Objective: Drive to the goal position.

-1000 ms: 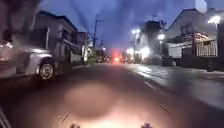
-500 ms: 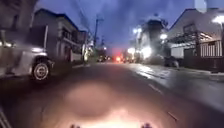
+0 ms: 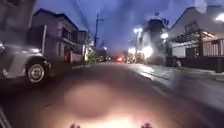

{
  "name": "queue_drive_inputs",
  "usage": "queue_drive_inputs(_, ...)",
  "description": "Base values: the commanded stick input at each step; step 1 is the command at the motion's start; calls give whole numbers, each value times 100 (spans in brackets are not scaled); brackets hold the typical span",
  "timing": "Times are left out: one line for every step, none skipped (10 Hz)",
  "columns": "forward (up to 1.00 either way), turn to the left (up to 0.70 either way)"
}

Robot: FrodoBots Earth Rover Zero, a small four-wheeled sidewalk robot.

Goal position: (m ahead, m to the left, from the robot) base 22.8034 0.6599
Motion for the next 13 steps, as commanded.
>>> queue_drive_inputs(50,0)
queue_drive_inputs(50,0)
queue_drive_inputs(50,0)
queue_drive_inputs(50,0)
queue_drive_inputs(50,0)
queue_drive_inputs(50,0)
queue_drive_inputs(50,0)
queue_drive_inputs(50,0)
queue_drive_inputs(50,0)
queue_drive_inputs(50,0)
queue_drive_inputs(50,0)
queue_drive_inputs(50,0)
queue_drive_inputs(50,0)
